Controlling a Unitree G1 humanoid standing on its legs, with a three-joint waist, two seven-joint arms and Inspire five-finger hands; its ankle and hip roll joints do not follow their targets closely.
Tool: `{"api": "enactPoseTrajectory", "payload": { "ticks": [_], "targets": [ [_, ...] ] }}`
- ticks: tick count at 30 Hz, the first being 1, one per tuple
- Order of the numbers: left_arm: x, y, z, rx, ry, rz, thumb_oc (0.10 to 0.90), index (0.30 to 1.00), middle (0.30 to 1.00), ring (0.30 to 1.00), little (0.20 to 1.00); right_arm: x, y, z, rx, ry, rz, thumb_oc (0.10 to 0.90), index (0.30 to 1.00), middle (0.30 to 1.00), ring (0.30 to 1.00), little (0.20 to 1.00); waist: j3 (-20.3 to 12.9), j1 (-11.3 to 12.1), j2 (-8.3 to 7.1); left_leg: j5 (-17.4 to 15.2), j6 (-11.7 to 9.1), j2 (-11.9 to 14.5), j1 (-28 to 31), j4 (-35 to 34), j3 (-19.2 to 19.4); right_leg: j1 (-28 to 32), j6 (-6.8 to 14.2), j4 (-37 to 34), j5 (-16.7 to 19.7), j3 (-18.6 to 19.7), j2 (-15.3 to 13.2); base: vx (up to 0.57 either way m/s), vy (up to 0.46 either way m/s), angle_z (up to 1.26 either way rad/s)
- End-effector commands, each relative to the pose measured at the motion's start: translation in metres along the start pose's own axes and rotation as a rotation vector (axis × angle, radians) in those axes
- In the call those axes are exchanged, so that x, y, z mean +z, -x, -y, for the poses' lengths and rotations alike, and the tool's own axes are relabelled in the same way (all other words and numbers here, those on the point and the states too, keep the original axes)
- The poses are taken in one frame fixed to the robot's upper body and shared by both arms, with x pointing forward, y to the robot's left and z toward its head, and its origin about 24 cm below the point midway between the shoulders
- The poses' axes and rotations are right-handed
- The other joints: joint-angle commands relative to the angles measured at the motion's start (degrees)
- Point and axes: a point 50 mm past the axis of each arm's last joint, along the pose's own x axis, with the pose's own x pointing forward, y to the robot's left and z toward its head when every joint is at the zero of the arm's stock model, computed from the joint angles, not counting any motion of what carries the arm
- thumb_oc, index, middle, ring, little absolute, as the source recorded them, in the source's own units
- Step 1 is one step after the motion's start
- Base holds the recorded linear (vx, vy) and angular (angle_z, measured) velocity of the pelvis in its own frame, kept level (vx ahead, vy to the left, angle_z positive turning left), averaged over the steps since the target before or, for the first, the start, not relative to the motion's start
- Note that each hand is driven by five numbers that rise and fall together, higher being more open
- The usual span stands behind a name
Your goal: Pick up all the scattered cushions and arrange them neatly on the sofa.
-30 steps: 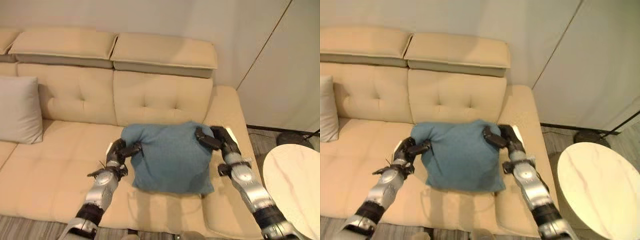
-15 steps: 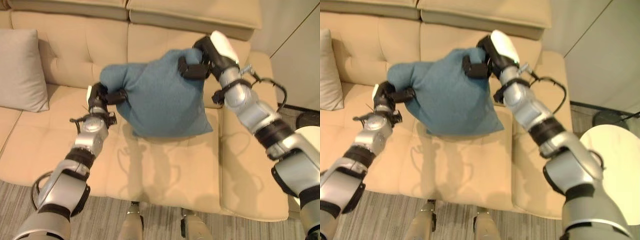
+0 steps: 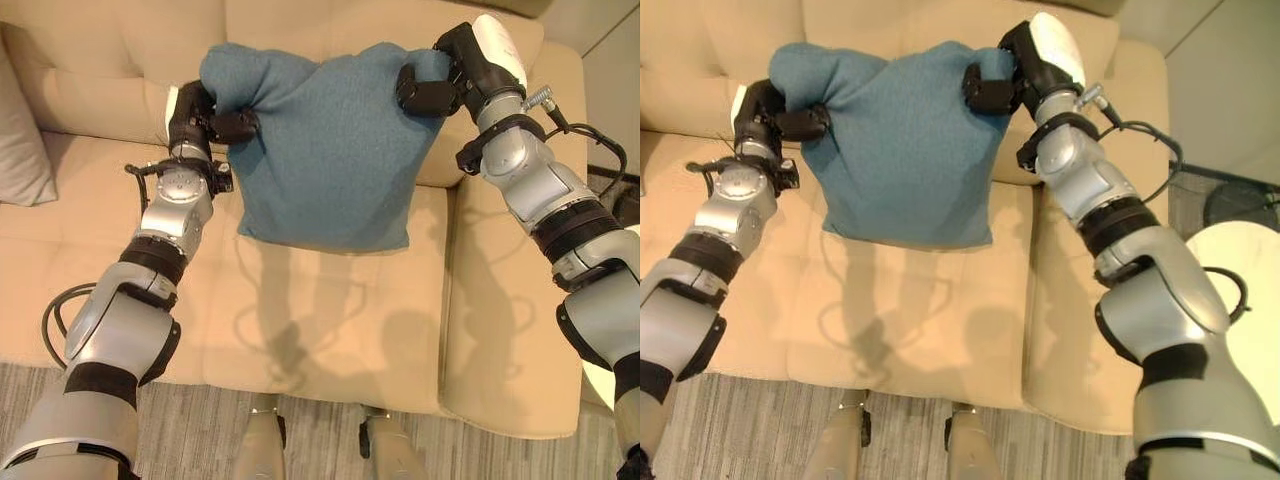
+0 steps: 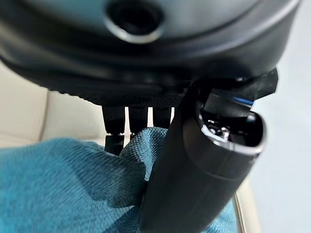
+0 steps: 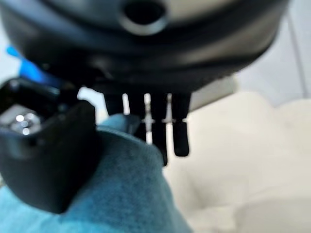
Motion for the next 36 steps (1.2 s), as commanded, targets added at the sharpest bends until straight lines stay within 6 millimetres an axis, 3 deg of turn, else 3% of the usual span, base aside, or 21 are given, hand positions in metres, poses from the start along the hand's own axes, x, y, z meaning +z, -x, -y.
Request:
{"api": "enactPoseTrajectory", "payload": {
  "ticks": [1, 7, 8, 9, 17, 21, 30, 35, 36],
  "targets": [
    [0.123, -0.012, -0.012, 0.087, 0.031, 0.404, 0.4, 0.3, 0.3, 0.3, 0.3, 0.048, -0.019, 0.121, -0.451, -0.068, 0.131, 0.4, 0.3, 0.3, 0.3, 0.3, -2.01, 1.22, 1.74, -1.69, -3.48, 1.71, -4.23, 1.43, 0.5, -2.67, 4.81, 7.28, -4.86, 0.6, -2.62, 0.05, 0.002, -0.1],
    [0.134, -0.013, -0.011, 0.117, 0.017, 0.421, 0.4, 0.3, 0.3, 0.3, 0.3, 0.059, -0.022, 0.122, -0.467, -0.133, 0.143, 0.4, 0.3, 0.3, 0.3, 0.3, -1.27, 1.45, 1.92, -2.08, -3.28, 1.38, -5.32, 1.84, 0.73, -3.78, 5.0, 6.67, -4.45, 0.55, -2.97, 0.04, -0.006, -0.04],
    [0.128, -0.014, -0.016, 0.162, 0.024, 0.395, 0.427, 0.34, 0.34, 0.34, 0.34, 0.061, -0.023, 0.121, -0.474, -0.125, 0.133, 0.541, 0.512, 0.512, 0.512, 0.512, -0.75, 1.43, 1.81, -2.17, -3.24, 1.28, -5.74, 2.29, 0.84, -4.26, 4.96, 6.78, -4.07, 0.4, -2.95, 0.04, -0.022, -0.25],
    [0.121, -0.016, -0.016, 0.157, -0.006, 0.361, 0.8, 0.9, 0.9, 0.9, 0.9, 0.062, -0.024, 0.12, -0.467, -0.111, 0.132, 0.8, 0.9, 0.9, 0.9, 0.9, -0.57, 1.43, 1.9, -2.19, -3.14, 1.31, -5.82, 2.5, 0.89, -4.46, 4.95, 6.92, -3.94, 0.4, -2.91, 0.01, -0.004, -0.28],
    [0.112, -0.018, -0.017, 0.216, -0.215, 0.307, 0.8, 0.9, 0.9, 0.9, 0.9, 0.051, -0.02, 0.133, -0.517, -0.05, 0.094, 0.8, 0.9, 0.9, 0.9, 0.9, 0.45, 1.65, 2.27, -2.71, -2.93, 1.1, -6.35, 4.12, 0.61, -4.15, 4.6, 7.56, -4.49, -0.24, -2.65, -0.01, -0.011, 0.0],
    [0.109, -0.017, -0.035, 0.335, -0.293, 0.285, 0.8, 0.9, 0.9, 0.9, 0.9, 0.041, -0.013, 0.144, -0.595, -0.07, 0.091, 0.8, 0.9, 0.9, 0.9, 0.9, 0.8, 1.73, 2.2, -3.24, -2.95, 0.98, -5.71, 4.19, 0.67, -3.63, 4.36, 7.66, -4.98, -0.51, -2.58, -0.01, -0.008, -0.11],
    [0.099, -0.016, -0.07, 0.456, -0.293, 0.195, 0.8, 0.9, 0.9, 0.9, 0.9, 0.031, -0.002, 0.147, -0.625, -0.15, 0.111, 0.8, 0.9, 0.9, 0.9, 0.9, 0.55, 1.39, 2.25, -3.92, -2.82, 1.16, -4.19, 4.25, 0.95, -2.48, 4.13, 7.92, -5.72, -0.59, -2.71, 0.0, -0.001, -0.01],
    [0.082, -0.012, -0.094, 0.513, -0.119, 0.115, 0.8, 0.9, 0.9, 0.9, 0.9, 0.023, 0.008, 0.14, -0.593, -0.158, 0.137, 0.8, 0.9, 0.9, 0.9, 0.9, 0.38, 1.09, 2.3, -4.28, -2.54, 1.25, -2.89, 4.74, 1.19, -1.31, 3.9, 8.55, -6.21, -0.6, -2.62, 0.0, 0.0, 0.0],
    [0.074, -0.009, -0.108, 0.541, -0.104, 0.085, 0.8, 0.9, 0.9, 0.9, 0.9, 0.019, 0.015, 0.139, -0.586, -0.151, 0.159, 0.8, 0.9, 0.9, 0.9, 0.9, 0.35, 0.75, 2.41, -4.54, -2.34, 1.35, -2.46, 5.14, 1.21, -1.06, 3.76, 9.03, -6.53, -0.48, -2.52, 0.01, -0.013, 0.03]
  ]
}}
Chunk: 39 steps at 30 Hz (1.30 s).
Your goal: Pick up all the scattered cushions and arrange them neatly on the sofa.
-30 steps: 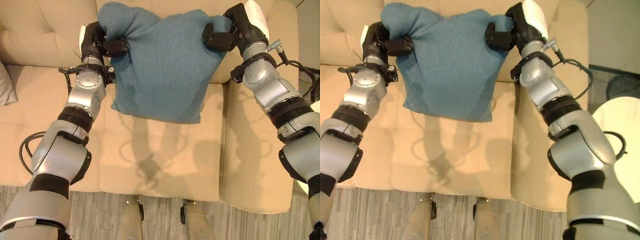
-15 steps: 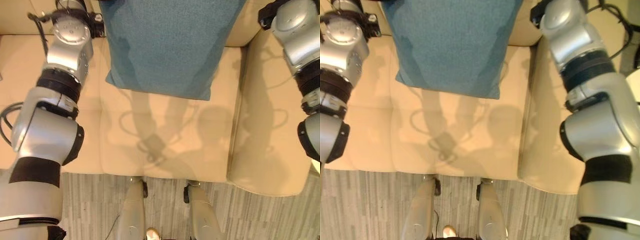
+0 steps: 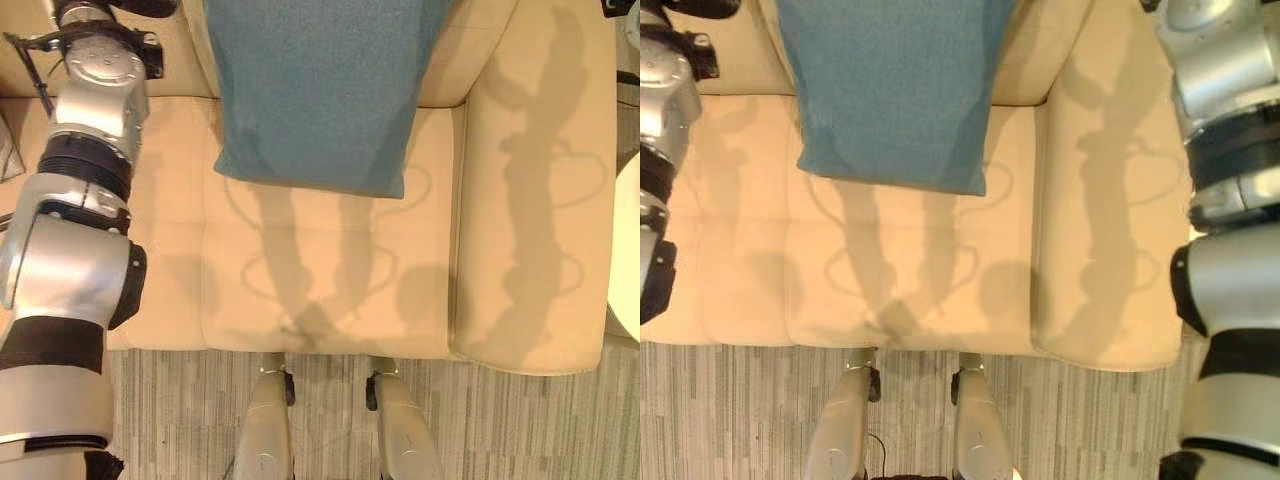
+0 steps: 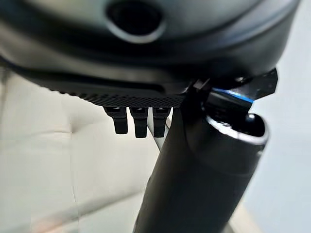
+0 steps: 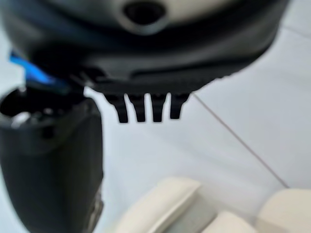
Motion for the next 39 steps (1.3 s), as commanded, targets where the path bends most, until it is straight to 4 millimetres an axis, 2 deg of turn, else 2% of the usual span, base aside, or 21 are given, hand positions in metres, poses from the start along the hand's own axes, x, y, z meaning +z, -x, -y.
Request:
{"api": "enactPoseTrajectory", "payload": {
  "ticks": [1, 4, 6, 8, 12, 14, 15, 16, 17, 18, 21, 22, 23, 26, 29, 31, 32, 33, 37, 38, 39],
  "targets": [
    [-0.034, -0.002, -0.034, 0.116, -0.021, -0.043, 0.8, 0.9, 0.9, 0.9, 0.9, -0.024, 0.023, 0.004, -0.002, 0.016, 0.028, 0.8, 0.9, 0.9, 0.9, 0.9, -12.02, 1.26, -1.22, -8.98, -2.43, 0.86, -2.17, 4.53, 0.9, -0.57, 5.05, 6.22, -10.3, 2.2, -3.67, 0.03, -0.027, 0.09],
    [-0.066, 0.0, -0.081, 0.238, 0.032, -0.105, 0.8, 0.9, 0.9, 0.9, 0.9, -0.054, 0.048, 0.027, -0.025, 0.042, 0.005, 0.8, 0.9, 0.9, 0.9, 0.9, -12.21, 0.27, -1.29, -10.75, -2.11, 1.32, -0.06, 5.77, 1.05, 1.14, 4.78, 7.63, -11.96, 2.25, -3.32, 0.04, -0.021, 0.05],
    [-0.069, 0.002, -0.079, 0.232, 0.025, -0.107, 0.8, 0.9, 0.9, 0.9, 0.9, -0.057, 0.052, 0.028, -0.022, 0.044, -0.003, 0.8, 0.9, 0.9, 0.9, 0.9, -12.52, 0.45, -1.51, -10.3, -2.09, 1.29, -0.1, 5.67, 1.01, 1.15, 4.78, 7.5, -11.58, 2.25, -3.33, 0.02, -0.017, 0.03],
    [-0.089, 0.012, -0.112, 0.257, 0.035, -0.072, 0.8, 0.9, 0.9, 0.9, 0.9, -0.092, 0.075, 0.05, -0.041, 0.116, -0.084, 0.8, 0.9, 0.9, 0.9, 0.9, -13.08, 0.16, -1.83, -11.56, -1.95, 1.73, 1.69, 6.08, 1.17, 2.85, 4.77, 8.01, -12.86, 2.04, -3.23, 0.13, -0.05, 0.04],
    [-0.194, 0.082, -0.206, 0.315, -0.143, -0.314, 0.8, 0.9, 0.9, 0.9, 0.9, -0.19, 0.169, 0.114, -0.021, 0.362, -0.448, 0.8, 0.9, 0.9, 0.9, 0.9, -17.52, -0.65, -2.48, -12.46, -2.04, 2.83, 8.03, 4.81, 2.0, 7.19, 5.1, 7.65, -13.6, 1.59, -3.34, 0.12, -0.043, -0.04],
    [-0.211, 0.1, -0.219, 0.312, -0.174, -0.375, 0.8, 0.9, 0.9, 0.9, 0.9, -0.205, 0.193, 0.123, 0.004, 0.371, -0.539, 0.8, 0.9, 0.9, 0.9, 0.9, -18.55, -0.53, -2.45, -12.51, -2.04, 2.95, 9.23, 4.43, 2.21, 8.15, 5.06, 7.45, -13.73, 1.55, -3.3, 0.05, -0.041, -0.1],
    [-0.237, 0.133, -0.249, 0.344, -0.256, -0.498, 0.8, 0.9, 0.9, 0.9, 0.9, -0.229, 0.239, 0.133, 0.037, 0.374, -0.708, 0.8, 0.9, 0.9, 0.9, 0.9, -19.69, -0.68, -2.33, -13.03, -2.06, 3.46, 11.24, 4.6, 2.49, 9.51, 4.95, 7.79, -14.18, 1.47, -3.08, 0.04, -0.053, -0.07],
    [-0.238, 0.135, -0.251, 0.342, -0.262, -0.502, 0.8, 0.9, 0.9, 0.9, 0.9, -0.229, 0.241, 0.133, 0.043, 0.375, -0.711, 0.8, 0.9, 0.9, 0.9, 0.9, -19.98, -0.65, -2.37, -13.0, -2.09, 3.5, 11.45, 4.43, 2.56, 9.64, 4.93, 7.7, -14.16, 1.51, -3.04, 0.03, -0.099, -0.07],
    [-0.263, 0.182, -0.282, 0.334, -0.421, -0.655, 0.8, 0.9, 0.9, 0.9, 0.9, -0.243, 0.298, 0.143, 0.024, 0.332, -0.877, 0.8, 0.9, 0.9, 0.9, 0.9, -21.13, -0.84, -1.86, -14.08, -2.02, 3.99, 13.88, 4.92, 2.86, 11.45, 4.56, 8.62, -15.45, 1.47, -2.44, 0.0, -0.058, -0.09],
    [-0.263, 0.183, -0.283, 0.333, -0.425, -0.657, 0.8, 0.9, 0.9, 0.9, 0.9, -0.242, 0.3, 0.143, 0.026, 0.334, -0.88, 0.8, 0.9, 0.9, 0.9, 0.9, -21.39, -0.8, -1.93, -13.64, -2.03, 4.0, 13.78, 4.72, 2.89, 11.33, 4.53, 8.42, -15.05, 1.53, -2.41, -0.01, -0.093, -0.11],
    [-0.291, 0.255, -0.316, 0.412, -0.429, -0.882, 0.8, 0.9, 0.9, 0.9, 0.9, -0.242, 0.354, 0.127, 0.087, 0.238, -0.997, 0.8, 0.9, 0.9, 0.9, 0.9, -22.73, -0.29, -1.28, -14.25, -1.96, 4.89, 16.63, 6.04, 3.12, 13.82, 3.48, 9.79, -16.96, 1.53, -0.84, -0.03, -0.064, -0.17],
    [-0.291, 0.255, -0.317, 0.413, -0.43, -0.882, 0.8, 0.9, 0.9, 0.9, 0.9, -0.242, 0.354, 0.127, 0.088, 0.238, -0.997, 0.8, 0.9, 0.9, 0.9, 0.9, -22.69, -0.3, -1.3, -14.26, -1.97, 4.91, 16.76, 6.01, 3.14, 13.94, 3.47, 9.77, -16.97, 1.54, -0.83, -0.05, -0.129, -0.18],
    [-0.306, 0.307, -0.329, 0.433, -0.435, -1.052, 0.8, 0.9, 0.9, 0.9, 0.9, -0.243, 0.394, 0.12, 0.172, 0.202, -1.106, 0.8, 0.9, 0.9, 0.9, 0.9, -23.52, 0.23, -1.07, -13.12, -2.47, 5.94, 18.48, 5.88, 3.12, 16.57, 2.68, 9.25, -17.84, 0.89, 0.21, -0.1, -0.135, -0.19],
    [-0.323, 0.352, -0.318, 0.39, -0.439, -1.215, 0.8, 0.9, 0.9, 0.9, 0.9, -0.247, 0.453, 0.127, 0.158, 0.171, -1.336, 0.8, 0.9, 0.9, 0.9, 0.9, -23.91, 0.72, -0.55, -7.88, -3.75, 7.25, 17.96, 2.9, 1.98, 18.86, 1.96, 6.97, -18.77, -0.65, 1.15, -0.24, -0.087, 0.0],
    [-0.334, 0.366, -0.301, 0.323, -0.445, -1.27, 0.8, 0.9, 0.9, 0.9, 0.9, -0.247, 0.475, 0.131, 0.163, 0.224, -1.414, 0.8, 0.9, 0.9, 0.9, 0.9, -23.32, 0.67, -0.17, -2.81, -4.97, 7.7, 15.79, 1.05, 1.48, 18.97, 1.48, 6.71, -18.44, -2.2, 1.12, -0.37, 0.019, 0.34],
    [-0.341, 0.389, -0.289, 0.28, -0.455, -1.349, 0.8, 0.9, 0.9, 0.9, 0.9, -0.244, 0.493, 0.135, 0.161, 0.253, -1.474, 0.8, 0.9, 0.9, 0.9, 0.9, -22.5, -0.32, -0.86, -5.94, -3.91, 7.3, 15.79, 3.87, 3.17, 17.41, 1.56, 7.64, -17.31, -2.96, -0.22, -0.5, 0.071, 0.55],
    [-0.347, 0.42, -0.277, 0.256, -0.428, -1.45, 0.8, 0.9, 0.9, 0.9, 0.9, -0.24, 0.514, 0.138, 0.152, 0.269, -1.55, 0.8, 0.9, 0.9, 0.9, 0.9, -22.32, -2.22, -1.24, -11.78, -3.1, 6.69, 19.14, 10.32, 4.4, 14.93, 2.0, 8.41, -15.02, -3.7, -2.08, -0.5, 0.113, 0.41],
    [-0.349, 0.434, -0.271, 0.251, -0.414, -1.494, 0.8, 0.9, 0.9, 0.9, 0.9, -0.237, 0.521, 0.139, 0.153, 0.265, -1.575, 0.8, 0.9, 0.9, 0.9, 0.9, -22.6, -3.15, -1.11, -13.38, -2.83, 6.29, 21.09, 13.72, 3.52, 13.31, 2.06, 8.5, -13.88, -3.61, -2.55, -0.62, 0.177, 0.24],
    [-0.348, 0.494, -0.248, 0.112, -0.481, -1.69, 0.8, 0.9, 0.9, 0.9, 0.9, -0.229, 0.55, 0.137, 0.137, 0.256, -1.695, 0.8, 0.9, 0.9, 0.9, 0.9, -24.24, -6.2, 0.15, -16.15, -2.64, 4.45, 32.89, 20.55, -8.23, 5.37, 3.53, 10.5, -9.12, 0.36, -2.77, -0.35, 0.264, 0.07],
    [-0.348, 0.494, -0.248, 0.111, -0.48, -1.69, 0.8, 0.9, 0.9, 0.9, 0.9, -0.229, 0.549, 0.137, 0.137, 0.256, -1.695, 0.8, 0.9, 0.9, 0.9, 0.9, -24.29, -6.23, 0.02, -15.85, -2.65, 4.29, 32.92, 20.26, -8.27, 5.34, 3.51, 10.39, -8.97, 0.39, -2.94, -0.51, 0.511, 0.03],
    [-0.348, 0.512, -0.234, 0.045, -0.468, -1.746, 0.8, 0.9, 0.9, 0.9, 0.9, -0.228, 0.553, 0.129, 0.146, 0.225, -1.716, 0.8, 0.9, 0.9, 0.9, 0.9, -25.01, -7.49, 0.6, -20.17, -2.12, 4.36, 35.47, 16.11, -10.02, 2.46, 5.19, 10.33, -7.8, 2.85, -3.23, -0.37, 0.32, 0.1]
  ]
}}
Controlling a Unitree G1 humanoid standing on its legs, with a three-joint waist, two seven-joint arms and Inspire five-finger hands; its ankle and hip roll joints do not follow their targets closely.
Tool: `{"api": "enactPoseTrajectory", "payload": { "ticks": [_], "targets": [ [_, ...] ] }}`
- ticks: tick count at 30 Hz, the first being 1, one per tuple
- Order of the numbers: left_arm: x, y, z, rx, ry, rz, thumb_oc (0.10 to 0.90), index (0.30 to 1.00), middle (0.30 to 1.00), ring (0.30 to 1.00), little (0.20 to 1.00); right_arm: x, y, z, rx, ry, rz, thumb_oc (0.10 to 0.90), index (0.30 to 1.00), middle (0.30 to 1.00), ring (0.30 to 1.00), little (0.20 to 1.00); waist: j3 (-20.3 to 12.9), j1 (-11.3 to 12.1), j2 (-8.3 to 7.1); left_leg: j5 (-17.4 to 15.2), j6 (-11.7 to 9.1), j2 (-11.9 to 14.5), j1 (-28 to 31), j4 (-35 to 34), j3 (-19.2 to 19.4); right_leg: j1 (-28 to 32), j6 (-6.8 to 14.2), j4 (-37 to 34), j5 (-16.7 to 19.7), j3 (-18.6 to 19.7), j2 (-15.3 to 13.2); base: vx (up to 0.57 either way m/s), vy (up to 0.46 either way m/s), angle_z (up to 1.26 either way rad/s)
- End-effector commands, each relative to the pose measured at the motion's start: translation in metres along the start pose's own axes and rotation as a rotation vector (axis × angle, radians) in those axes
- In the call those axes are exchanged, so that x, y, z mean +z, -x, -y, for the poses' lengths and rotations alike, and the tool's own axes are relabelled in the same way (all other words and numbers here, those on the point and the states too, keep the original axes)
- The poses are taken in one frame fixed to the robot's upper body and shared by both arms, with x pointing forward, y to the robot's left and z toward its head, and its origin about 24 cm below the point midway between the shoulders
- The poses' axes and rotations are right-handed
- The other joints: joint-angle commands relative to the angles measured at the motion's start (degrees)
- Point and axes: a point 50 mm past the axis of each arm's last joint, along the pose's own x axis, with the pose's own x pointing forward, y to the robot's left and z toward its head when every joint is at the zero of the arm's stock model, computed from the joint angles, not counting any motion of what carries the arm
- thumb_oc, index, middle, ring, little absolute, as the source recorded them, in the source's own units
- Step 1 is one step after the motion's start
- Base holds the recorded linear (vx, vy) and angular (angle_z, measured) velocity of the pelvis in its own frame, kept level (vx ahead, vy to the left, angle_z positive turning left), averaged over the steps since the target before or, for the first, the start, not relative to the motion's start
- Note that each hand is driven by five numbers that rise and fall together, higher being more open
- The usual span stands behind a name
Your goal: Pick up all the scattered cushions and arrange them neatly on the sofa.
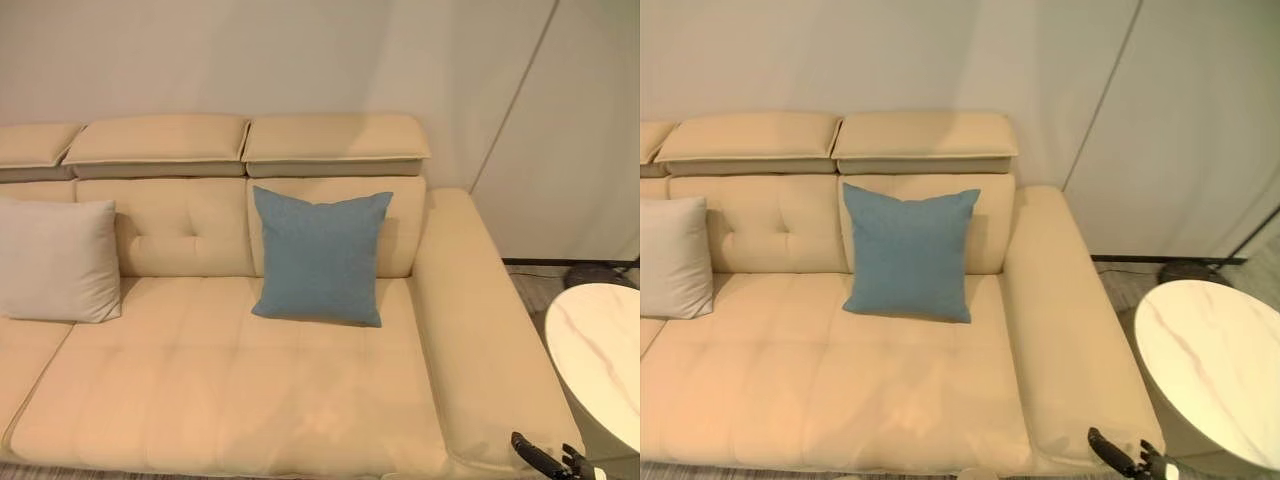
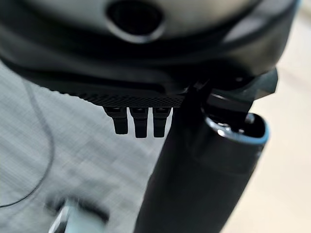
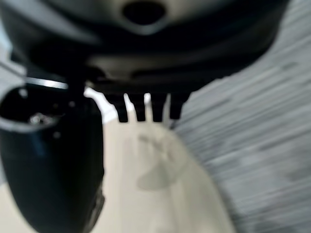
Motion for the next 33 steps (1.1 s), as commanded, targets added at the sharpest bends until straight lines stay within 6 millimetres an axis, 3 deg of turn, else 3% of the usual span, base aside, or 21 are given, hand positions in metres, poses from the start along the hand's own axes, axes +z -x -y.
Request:
{"api": "enactPoseTrajectory", "payload": {
  "ticks": [1, 3, 4, 5, 6, 7, 9, 11, 12, 13, 15, 16, 18, 22, 29, 33],
  "targets": [
    [-0.007, 0.0, -0.006, 0.026, -0.118, 0.014, 0.8, 0.9, 0.9, 0.9, 0.9, 0.009, -0.006, 0.011, -0.074, -0.06, 0.007, 0.8, 0.9, 0.9, 0.9, 0.9, -2.02, -1.83, 0.64, 0.68, 5.85, 2.8, 13.11, -19.44, -0.36, -11.94, 5.9, 3.81, -1.62, 7.02, -0.21, -0.56, 0.452, 0.0],
    [0.005, 0.001, 0.008, 0.012, -0.199, 0.054, 0.8, 0.9, 0.9, 0.9, 0.9, -0.005, -0.001, -0.002, -0.045, -0.098, -0.049, 0.8, 0.9, 0.9, 0.9, 0.9, -1.16, -2.44, -1.42, -4.97, 6.99, -1.43, 12.54, -22.83, 0.23, -12.21, 7.24, -0.24, 1.96, 7.71, -4.86, -0.5, 0.385, 0.06],
    [0.009, 0.002, 0.015, 0.0, -0.241, 0.072, 0.8, 0.9, 0.9, 0.9, 0.9, -0.015, 0.001, -0.004, -0.049, -0.105, -0.099, 0.8, 0.9, 0.9, 0.9, 0.9, -0.43, -2.32, -1.23, -6.15, 7.42, -2.02, 13.12, -24.85, 0.92, -12.11, 7.5, -2.51, 2.2, 6.91, -6.31, -0.49, 0.379, 0.17],
    [0.013, 0.002, 0.021, -0.006, -0.259, 0.084, 0.8, 0.9, 0.9, 0.9, 0.9, -0.021, 0.004, -0.009, -0.048, -0.114, -0.122, 0.8, 0.9, 0.9, 0.9, 0.9, 0.57, -2.52, -1.78, -5.35, 7.67, -3.06, 12.84, -25.7, 1.43, -12.83, 7.63, -4.05, 4.41, 6.44, -8.03, -0.34, 0.248, 0.09],
    [0.013, 0.002, 0.021, -0.006, -0.259, 0.085, 0.8, 0.9, 0.9, 0.9, 0.9, -0.021, 0.003, -0.009, -0.047, -0.115, -0.122, 0.8, 0.9, 0.9, 0.9, 0.9, 0.68, -2.5, -1.92, -5.28, 7.72, -3.21, 12.89, -25.72, 1.43, -12.67, 7.68, -4.35, 4.64, 6.48, -8.18, -0.66, 0.333, 0.19],
    [0.024, 0.004, 0.032, -0.031, -0.28, 0.127, 0.8, 0.9, 0.9, 0.9, 0.9, -0.023, 0.003, -0.018, -0.049, -0.123, -0.16, 0.8, 0.9, 0.9, 0.9, 0.9, 3.26, -1.97, -0.88, -3.42, 8.73, -3.69, 10.66, -25.79, 3.7, -14.05, 6.26, -3.26, 2.41, 1.44, -7.69, -0.66, 0.302, 0.2],
    [0.028, 0.004, 0.035, -0.046, -0.288, 0.143, 0.8, 0.9, 0.9, 0.9, 0.9, -0.033, 0.007, -0.025, -0.032, -0.114, -0.208, 0.8, 0.9, 0.9, 0.9, 0.9, 4.52, -1.0, -0.11, -1.26, 9.69, -4.55, 8.15, -26.11, 5.21, -12.49, 4.89, 0.98, -1.35, -2.35, -5.61, -0.69, 0.309, 0.16],
    [0.028, 0.004, 0.03, -0.036, -0.311, 0.149, 0.8, 0.9, 0.9, 0.9, 0.9, -0.046, 0.01, -0.024, -0.035, -0.089, -0.273, 0.8, 0.9, 0.9, 0.9, 0.9, 4.18, 0.51, 0.06, 1.86, 11.31, -5.91, 4.91, -26.92, 6.72, -9.71, 3.77, 7.82, -4.6, -3.27, -2.16, -0.6, 0.274, -0.8],
    [0.028, 0.003, 0.024, -0.025, -0.315, 0.143, 0.8, 0.9, 0.9, 0.9, 0.9, -0.056, 0.013, -0.023, -0.032, -0.067, -0.319, 0.8, 0.9, 0.9, 0.9, 0.9, 2.82, 2.25, 0.16, 3.96, 12.74, -6.67, 2.49, -27.41, 8.61, -5.41, 2.46, 13.28, -9.08, -3.98, 1.35, -0.49, 0.226, -1.21],
    [0.028, 0.003, 0.024, -0.025, -0.316, 0.143, 0.8, 0.9, 0.9, 0.9, 0.9, -0.056, 0.013, -0.023, -0.032, -0.067, -0.319, 0.8, 0.9, 0.9, 0.9, 0.9, 2.76, 2.33, 0.09, 4.1, 12.73, -6.71, 2.43, -27.49, 8.7, -5.53, 2.44, 13.26, -8.99, -3.88, 1.33, -0.43, 0.163, -1.38],
    [0.028, 0.002, 0.015, -0.004, -0.295, 0.132, 0.8, 0.9, 0.9, 0.9, 0.9, -0.067, 0.017, -0.021, -0.028, -0.031, -0.364, 0.8, 0.9, 0.9, 0.9, 0.9, 1.34, 4.26, -0.04, 5.71, 13.55, -6.37, 0.3, -27.24, 11.26, -0.63, 1.63, 16.99, -12.95, -4.82, 3.55, -0.36, 0.043, -0.88],
    [0.028, 0.001, 0.01, 0.009, -0.243, 0.124, 0.8, 0.9, 0.9, 0.9, 0.9, -0.077, 0.022, -0.023, -0.013, 0.024, -0.409, 0.8, 0.9, 0.9, 0.9, 0.9, -0.27, 6.44, -0.99, 6.59, 13.92, -6.57, -2.31, -26.19, 13.67, 5.54, 1.35, 15.44, -14.36, -5.56, 4.15, -0.4, -0.014, -0.69],
    [0.023, 0.0, 0.007, 0.016, -0.185, 0.096, 0.8, 0.9, 0.9, 0.9, 0.9, -0.083, 0.026, -0.026, -0.01, 0.012, -0.44, 0.8, 0.9, 0.9, 0.9, 0.9, -1.93, 8.21, -2.05, 7.3, 13.98, -6.79, -3.83, -26.42, 14.57, 8.57, 0.85, 10.76, -15.61, -3.7, 5.19, -0.26, -0.081, -1.7],
    [0.014, 0.0, 0.007, 0.032, -0.098, 0.049, 0.8, 0.9, 0.9, 0.9, 0.9, -0.084, 0.029, -0.035, 0.019, 0.006, -0.45, 0.8, 0.9, 0.9, 0.9, 0.9, -2.89, 8.57, -2.4, 8.89, 12.68, -5.87, -4.93, -27.22, 16.69, 9.49, 0.32, 1.29, -15.15, -1.06, 5.73, -0.14, -0.089, -0.92],
    [0.011, 0.002, 0.017, 0.007, -0.105, 0.028, 0.8, 0.9, 0.9, 0.9, 0.9, -0.088, 0.031, -0.036, 0.027, -0.001, -0.46, 0.8, 0.9, 0.9, 0.9, 0.9, -3.14, 7.47, -2.06, 11.5, 11.44, -5.52, -2.9, -31.5, 16.88, 10.31, -0.16, -2.14, -13.28, -1.65, 6.46, -0.04, -0.063, 0.01],
    [0.023, 0.004, 0.032, -0.044, -0.102, 0.08, 0.8, 0.9, 0.9, 0.9, 0.9, -0.095, 0.036, -0.036, 0.031, 0.016, -0.486, 0.8, 0.9, 0.9, 0.9, 0.9, -3.77, 6.77, -1.58, 13.02, 10.86, -5.62, -1.16, -34.83, 16.47, 10.79, 0.01, -4.17, -12.0, -2.6, 6.7, -0.03, -0.04, 0.09]
  ]
}}
